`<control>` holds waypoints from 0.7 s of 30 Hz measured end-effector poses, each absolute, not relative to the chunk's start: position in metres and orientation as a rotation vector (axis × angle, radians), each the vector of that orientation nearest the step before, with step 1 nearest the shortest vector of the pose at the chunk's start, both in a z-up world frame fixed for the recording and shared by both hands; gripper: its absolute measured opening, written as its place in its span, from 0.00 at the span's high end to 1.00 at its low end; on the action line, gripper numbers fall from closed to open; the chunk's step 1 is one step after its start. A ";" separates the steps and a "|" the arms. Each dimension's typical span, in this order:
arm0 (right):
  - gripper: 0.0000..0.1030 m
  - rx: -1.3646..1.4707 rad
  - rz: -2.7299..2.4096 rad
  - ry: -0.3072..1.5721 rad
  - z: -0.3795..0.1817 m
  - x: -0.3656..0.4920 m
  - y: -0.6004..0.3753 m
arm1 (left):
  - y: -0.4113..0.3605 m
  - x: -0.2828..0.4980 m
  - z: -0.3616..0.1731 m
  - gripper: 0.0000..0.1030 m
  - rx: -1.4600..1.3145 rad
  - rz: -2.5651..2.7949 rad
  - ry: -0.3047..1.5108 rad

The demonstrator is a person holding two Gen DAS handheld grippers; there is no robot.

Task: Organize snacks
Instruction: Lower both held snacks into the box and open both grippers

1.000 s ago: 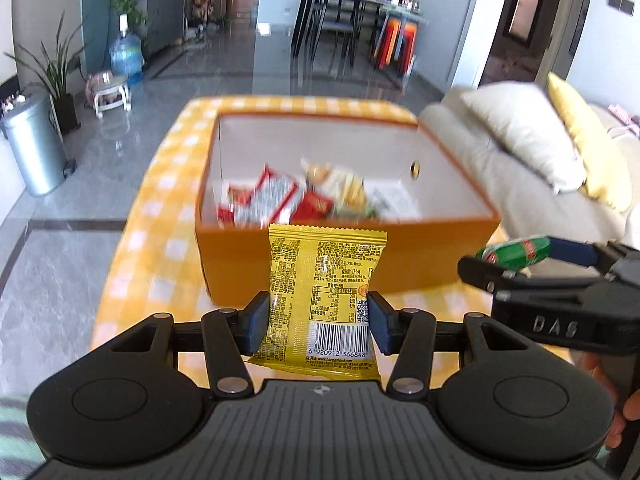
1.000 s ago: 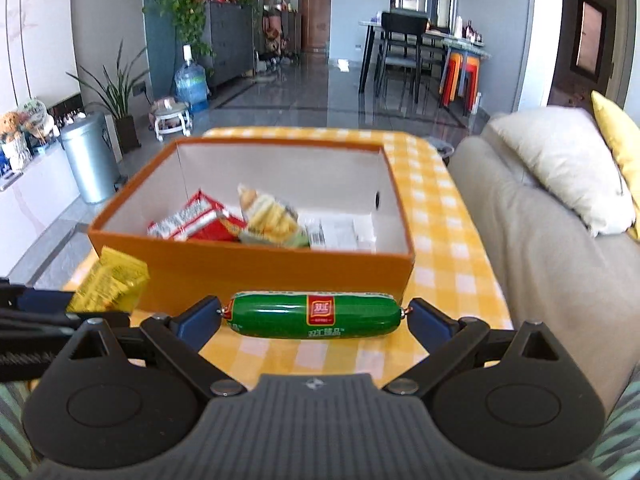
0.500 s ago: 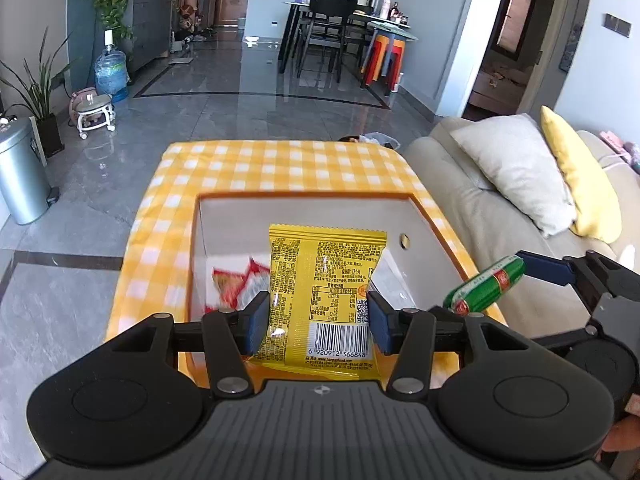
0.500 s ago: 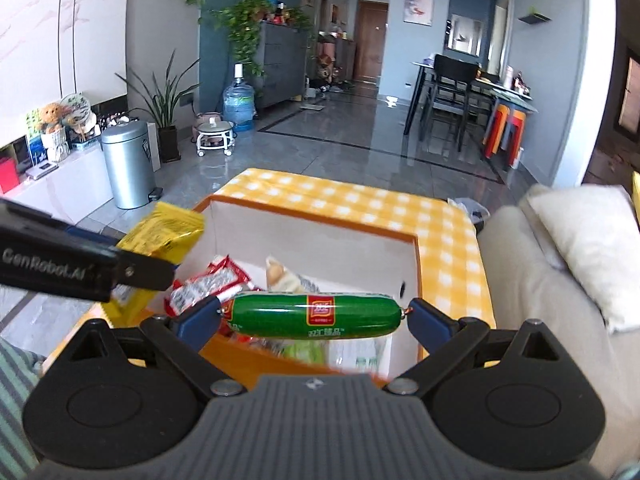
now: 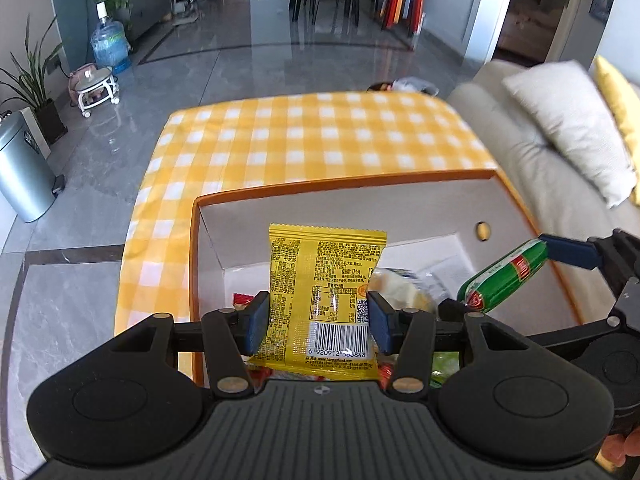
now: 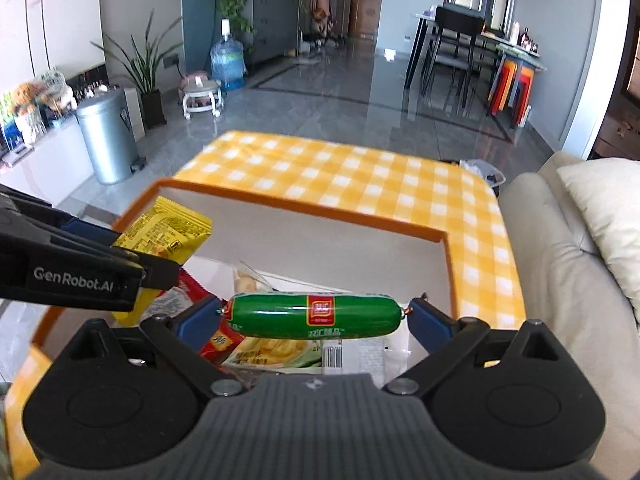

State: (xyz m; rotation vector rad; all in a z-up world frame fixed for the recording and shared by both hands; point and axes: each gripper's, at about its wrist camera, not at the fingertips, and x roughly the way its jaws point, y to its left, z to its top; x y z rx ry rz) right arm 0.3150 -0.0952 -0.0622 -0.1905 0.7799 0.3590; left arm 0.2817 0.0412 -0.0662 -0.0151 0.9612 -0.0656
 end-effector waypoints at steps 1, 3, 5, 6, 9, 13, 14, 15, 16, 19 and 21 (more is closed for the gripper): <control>0.07 -0.196 0.353 0.788 -0.066 0.320 -0.093 | 0.041 0.286 -0.069 0.44 -0.005 -0.062 0.969; 0.07 -0.194 0.338 0.803 -0.074 0.331 -0.089 | 0.041 0.294 -0.072 0.44 0.007 -0.056 0.980; 0.07 -0.183 0.328 0.818 -0.080 0.342 -0.086 | 0.042 0.304 -0.074 0.44 0.017 -0.047 0.987; 0.07 -0.185 0.324 0.823 -0.083 0.347 -0.085 | 0.041 0.307 -0.076 0.44 0.024 -0.041 0.991; 0.07 -0.204 0.317 0.832 -0.089 0.360 -0.081 | 0.040 0.315 -0.082 0.44 0.056 -0.023 1.007; 0.07 -0.227 0.305 0.869 -0.103 0.373 -0.076 | 0.039 0.325 -0.095 0.44 0.083 0.000 1.053; 0.07 -0.237 0.302 0.882 -0.107 0.375 -0.075 | 0.039 0.326 -0.098 0.44 0.083 -0.004 1.061; 0.07 -0.245 0.300 0.895 -0.111 0.376 -0.075 | 0.039 0.327 -0.100 0.44 0.086 -0.007 1.068; 0.07 -0.253 0.298 0.913 -0.115 0.378 -0.075 | 0.039 0.328 -0.102 0.44 0.092 -0.005 1.073; 0.07 -0.245 0.299 0.936 -0.115 0.380 -0.077 | 0.037 0.329 -0.104 0.43 0.100 -0.004 1.079; 0.07 -0.256 0.302 0.947 -0.116 0.382 -0.075 | 0.036 0.329 -0.105 0.43 0.102 -0.001 1.083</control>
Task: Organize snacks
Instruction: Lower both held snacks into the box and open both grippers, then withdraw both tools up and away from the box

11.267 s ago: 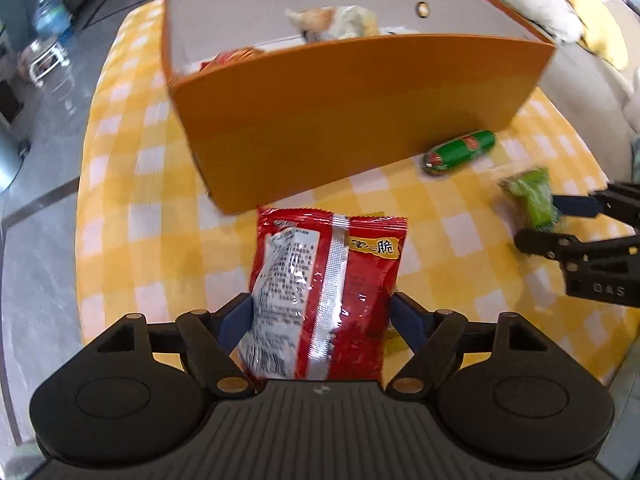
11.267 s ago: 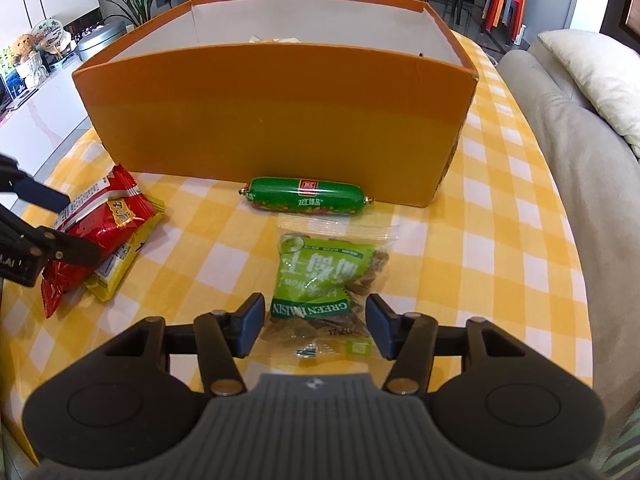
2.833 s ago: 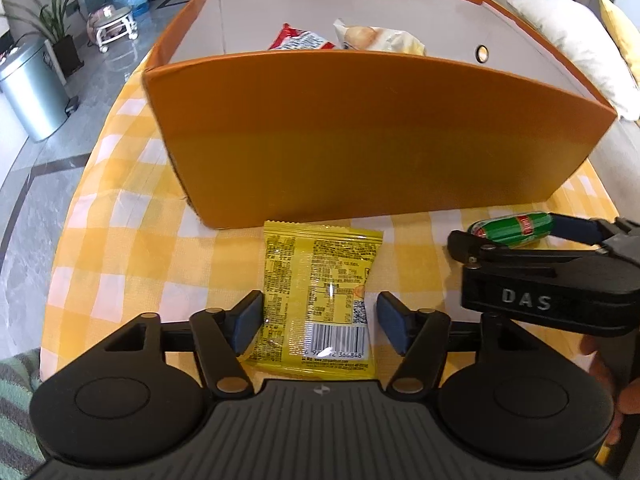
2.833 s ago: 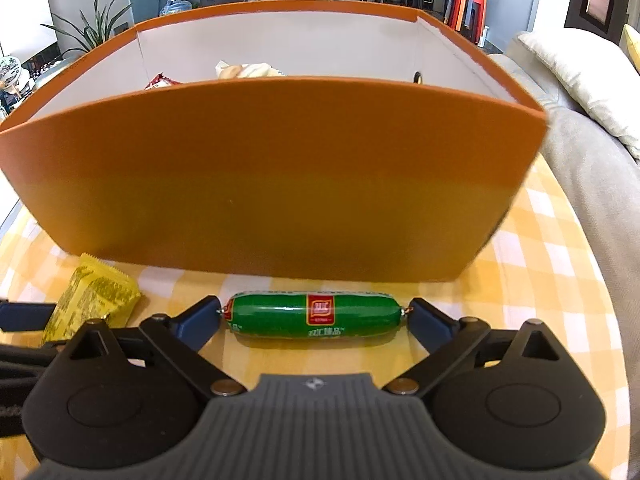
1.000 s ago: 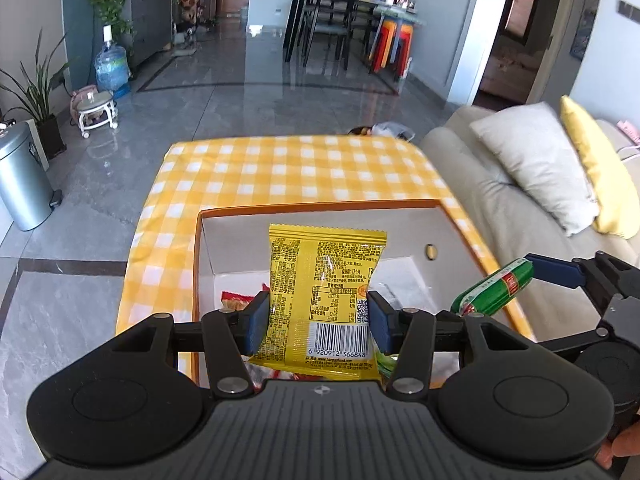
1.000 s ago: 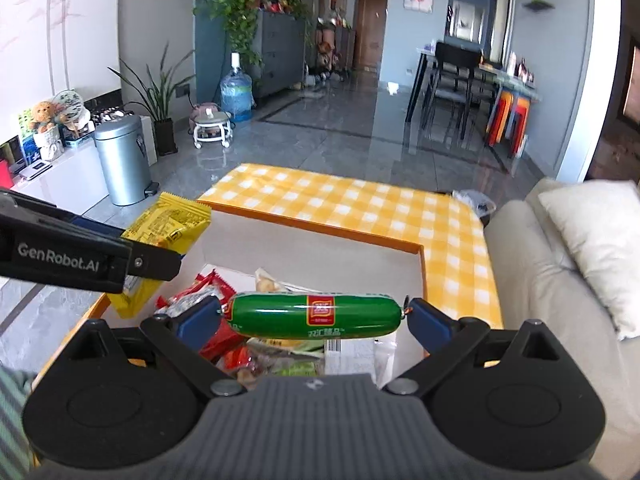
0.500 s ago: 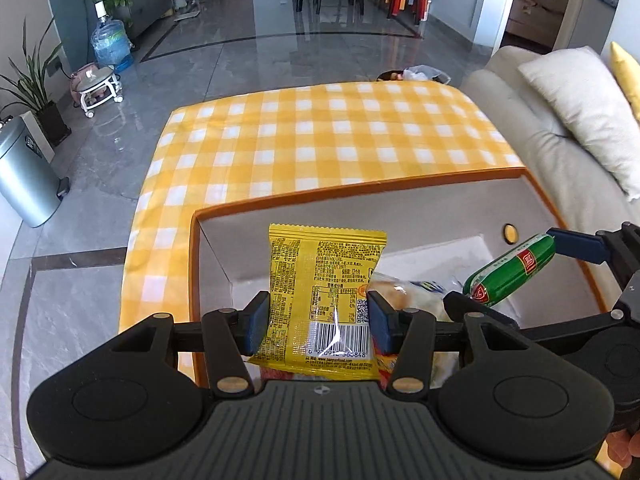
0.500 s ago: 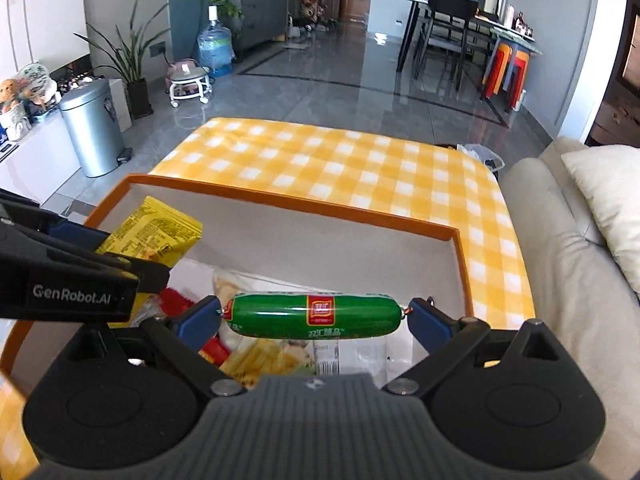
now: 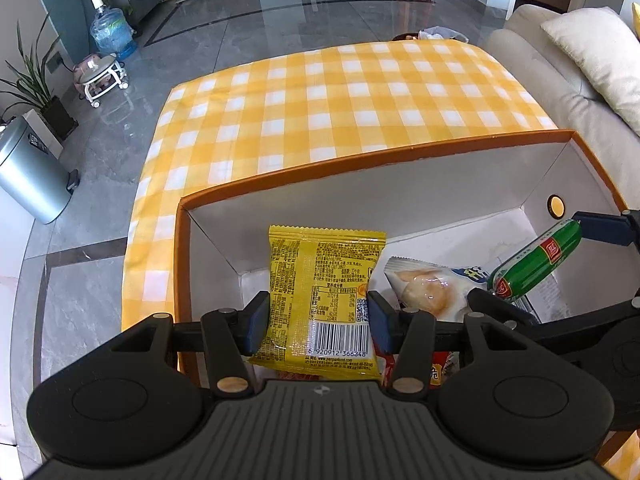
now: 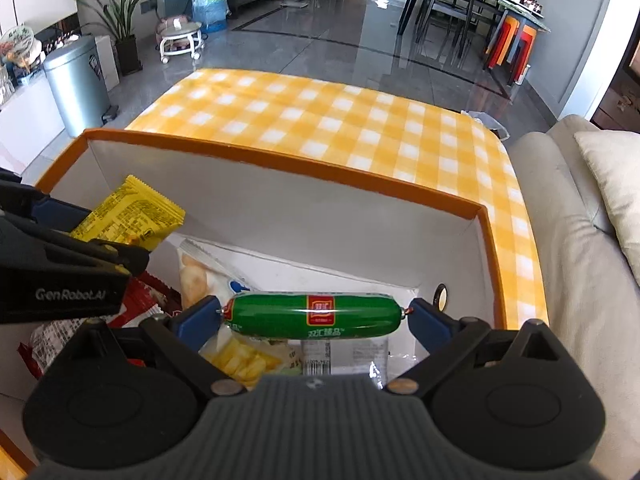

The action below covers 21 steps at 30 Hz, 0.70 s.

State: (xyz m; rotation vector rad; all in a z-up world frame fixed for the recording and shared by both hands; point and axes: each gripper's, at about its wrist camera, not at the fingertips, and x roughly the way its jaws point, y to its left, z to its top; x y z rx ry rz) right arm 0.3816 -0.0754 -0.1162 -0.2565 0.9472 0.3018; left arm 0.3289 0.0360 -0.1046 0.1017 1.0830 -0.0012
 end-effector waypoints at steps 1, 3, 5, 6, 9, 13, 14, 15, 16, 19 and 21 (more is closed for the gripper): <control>0.06 -0.259 0.300 0.953 -0.116 0.382 -0.075 | 0.036 0.329 -0.104 0.43 0.101 0.000 1.083; 0.06 -0.260 0.299 0.965 -0.116 0.384 -0.074 | 0.036 0.329 -0.103 0.43 0.099 0.002 1.083; 0.06 -0.261 0.297 0.970 -0.116 0.384 -0.073 | 0.037 0.329 -0.103 0.39 0.107 0.000 1.078; 0.06 -0.263 0.298 0.972 -0.116 0.384 -0.073 | 0.037 0.329 -0.102 0.37 0.114 0.000 1.072; 0.06 -0.274 0.295 0.974 -0.116 0.386 -0.070 | 0.037 0.324 -0.099 0.29 0.122 0.006 1.056; 0.05 -0.252 0.292 0.991 -0.114 0.385 -0.073 | 0.039 0.316 -0.091 0.22 0.107 0.000 1.021; 0.05 -0.244 0.287 0.997 -0.113 0.385 -0.074 | 0.040 0.315 -0.089 0.21 0.104 0.000 1.015; 0.05 -0.235 0.286 1.002 -0.113 0.385 -0.075 | 0.040 0.312 -0.086 0.20 0.104 0.000 1.008; 0.05 -0.224 0.287 1.007 -0.112 0.384 -0.076 | 0.041 0.310 -0.084 0.20 0.105 0.001 0.999; 0.04 -0.196 0.303 0.996 -0.109 0.381 -0.079 | 0.043 0.305 -0.077 0.19 0.098 0.005 0.983; 0.04 -0.185 0.325 0.985 -0.106 0.378 -0.080 | 0.045 0.301 -0.074 0.18 0.087 0.006 0.977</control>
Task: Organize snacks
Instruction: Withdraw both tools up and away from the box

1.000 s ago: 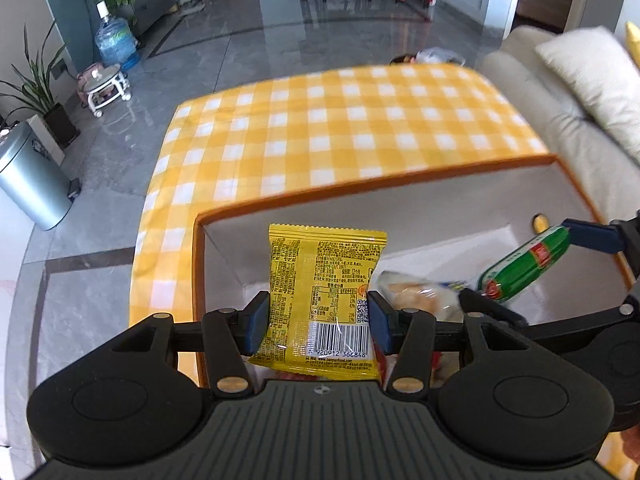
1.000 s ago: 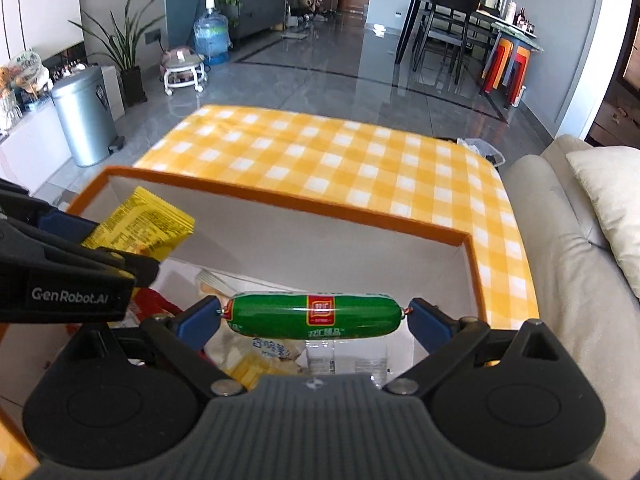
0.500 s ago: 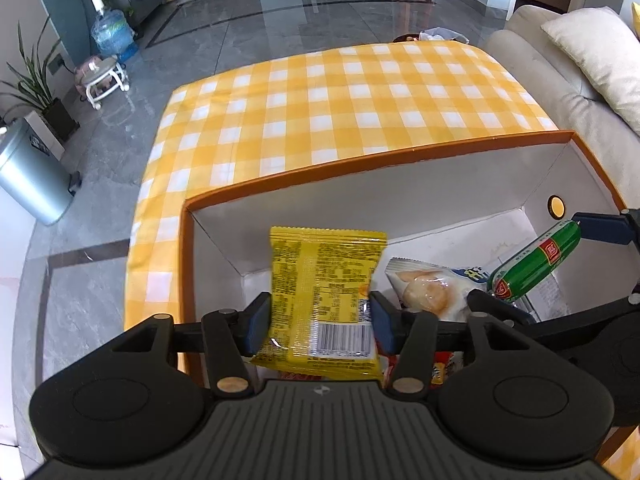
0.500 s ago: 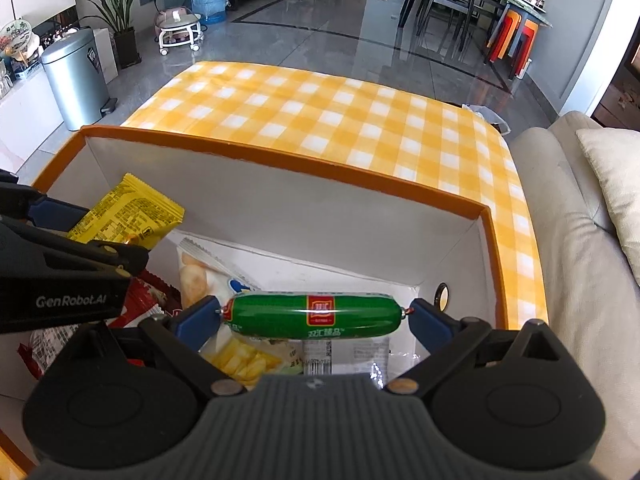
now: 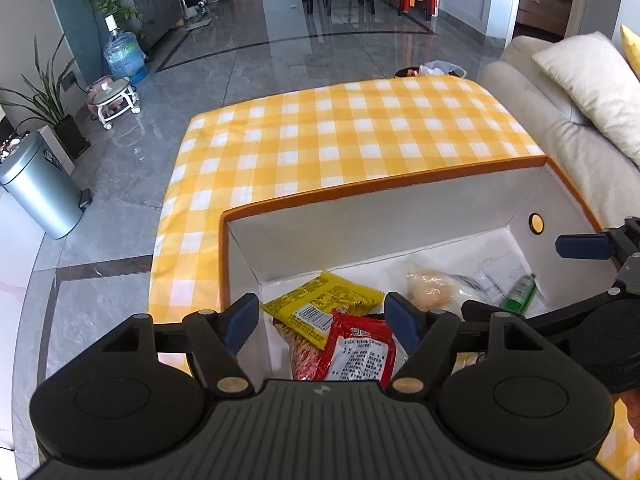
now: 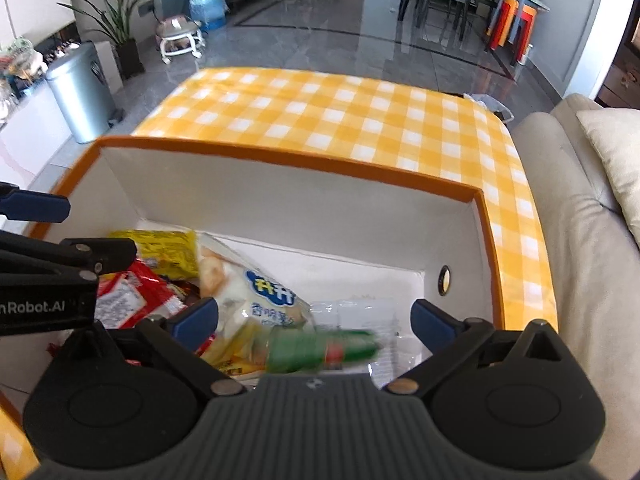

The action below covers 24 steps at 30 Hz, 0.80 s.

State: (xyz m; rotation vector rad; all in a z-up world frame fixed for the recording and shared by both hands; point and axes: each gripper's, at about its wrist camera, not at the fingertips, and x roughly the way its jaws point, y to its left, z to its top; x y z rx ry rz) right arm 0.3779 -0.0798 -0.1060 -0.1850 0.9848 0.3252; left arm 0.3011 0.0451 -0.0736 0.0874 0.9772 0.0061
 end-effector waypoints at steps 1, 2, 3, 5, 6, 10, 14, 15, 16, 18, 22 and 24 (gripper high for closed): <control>0.04 -0.179 0.337 0.985 -0.105 0.377 -0.080 | 0.047 0.299 -0.072 0.18 0.082 0.007 0.973; 0.04 -0.174 0.342 0.985 -0.103 0.376 -0.081 | 0.048 0.297 -0.070 0.18 0.077 0.008 0.968; 0.04 -0.167 0.349 0.983 -0.102 0.375 -0.082 | 0.049 0.295 -0.068 0.17 0.074 0.009 0.963; 0.04 -0.165 0.355 0.978 -0.098 0.372 -0.080 | 0.050 0.290 -0.063 0.17 0.071 0.008 0.952; 0.04 -0.168 0.356 0.975 -0.096 0.371 -0.079 | 0.051 0.287 -0.060 0.17 0.070 0.008 0.947; 0.04 -0.187 0.372 0.935 -0.082 0.360 -0.079 | 0.052 0.275 -0.046 0.17 0.064 -0.004 0.912; 0.04 -0.182 0.380 0.874 -0.060 0.348 -0.085 | 0.056 0.258 -0.026 0.16 0.031 -0.007 0.852; 0.04 -0.177 0.383 0.856 -0.053 0.344 -0.086 | 0.056 0.254 -0.021 0.16 0.021 -0.009 0.834; 0.04 -0.172 0.386 0.838 -0.046 0.340 -0.088 | 0.056 0.249 -0.015 0.15 0.013 -0.010 0.815; 0.04 -0.159 0.398 0.805 -0.030 0.330 -0.093 | 0.056 0.240 -0.004 0.15 0.003 -0.011 0.778; 0.04 -0.123 0.412 0.738 -0.001 0.307 -0.105 | 0.054 0.221 0.015 0.14 -0.002 -0.009 0.708; 0.04 -0.086 0.422 0.707 0.011 0.294 -0.113 | 0.051 0.210 0.024 0.14 0.011 0.002 0.661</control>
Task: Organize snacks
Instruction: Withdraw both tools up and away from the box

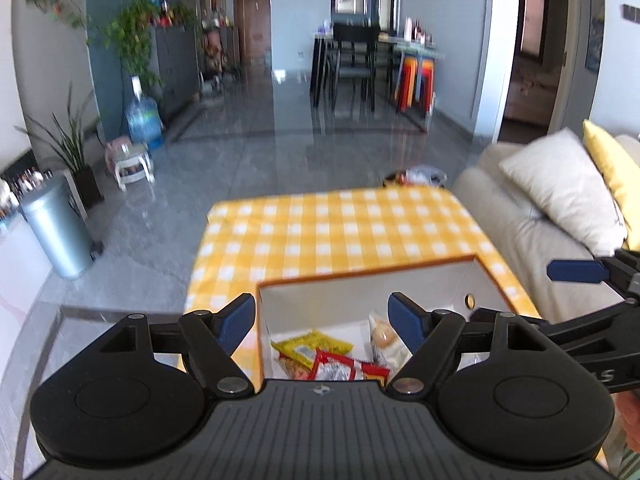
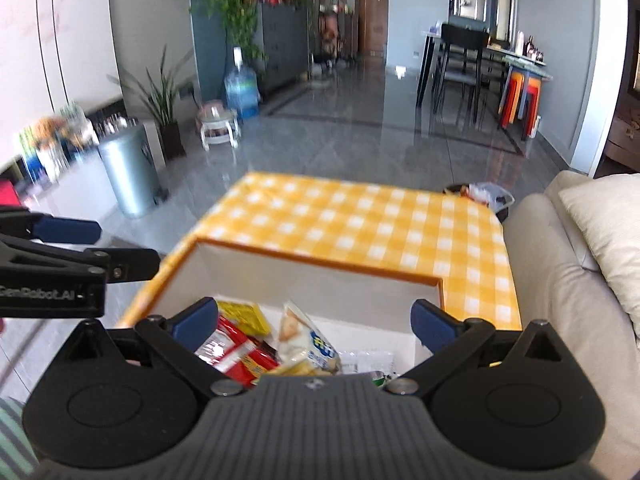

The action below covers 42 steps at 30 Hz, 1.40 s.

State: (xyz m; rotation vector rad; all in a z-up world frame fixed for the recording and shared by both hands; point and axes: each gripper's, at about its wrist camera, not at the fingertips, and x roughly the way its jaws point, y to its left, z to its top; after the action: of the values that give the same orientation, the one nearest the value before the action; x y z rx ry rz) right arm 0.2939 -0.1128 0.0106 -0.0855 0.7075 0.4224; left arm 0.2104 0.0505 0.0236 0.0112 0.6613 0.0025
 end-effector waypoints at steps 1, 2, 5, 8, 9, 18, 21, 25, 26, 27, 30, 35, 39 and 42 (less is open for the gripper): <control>0.04 -0.058 0.428 0.697 0.016 0.287 -0.118 | 0.049 0.204 0.027 0.13 0.017 0.008 0.634; 0.04 -0.037 0.429 0.688 0.020 0.280 -0.121 | 0.048 0.198 0.030 0.12 0.020 0.011 0.611; 0.04 0.005 0.427 0.649 0.029 0.259 -0.134 | 0.045 0.182 0.035 0.10 0.023 0.012 0.569; 0.04 0.024 0.397 0.608 0.032 0.236 -0.145 | 0.041 0.167 0.034 0.08 0.049 0.032 0.546; 0.04 0.029 0.390 0.597 0.032 0.229 -0.147 | 0.040 0.162 0.032 0.08 0.056 0.036 0.538; 0.04 0.039 0.336 0.533 0.020 0.167 -0.152 | 0.032 0.115 0.013 0.07 0.082 0.134 0.494; 0.04 0.018 0.324 0.522 0.016 0.152 -0.149 | 0.031 0.106 0.004 0.07 0.077 0.156 0.496; 0.04 0.001 0.313 0.528 0.005 0.138 -0.145 | 0.035 0.100 -0.011 0.05 0.034 0.150 0.545; 0.04 0.003 0.307 0.533 0.002 0.137 -0.144 | 0.035 0.100 -0.015 0.05 0.033 0.149 0.560; 0.04 0.006 0.302 0.539 -0.002 0.138 -0.143 | 0.035 0.101 -0.019 0.05 0.035 0.151 0.574; 0.04 -0.005 0.307 0.571 -0.013 0.142 -0.138 | 0.032 0.104 -0.030 0.05 0.046 0.151 0.613; 0.04 -0.028 0.304 0.564 -0.026 0.143 -0.134 | 0.026 0.107 -0.043 0.05 0.058 0.146 0.643; 0.04 -0.054 0.285 0.538 -0.033 0.144 -0.134 | 0.020 0.107 -0.052 0.05 0.072 0.136 0.658; 0.04 -0.051 0.276 0.537 -0.036 0.145 -0.136 | 0.018 0.109 -0.055 0.05 0.074 0.136 0.664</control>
State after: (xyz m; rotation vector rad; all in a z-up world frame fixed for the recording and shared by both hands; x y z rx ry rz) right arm 0.1454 -0.1355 -0.0357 -0.0506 0.5373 0.2762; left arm 0.1091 0.0177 -0.0551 0.0741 0.6643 0.1361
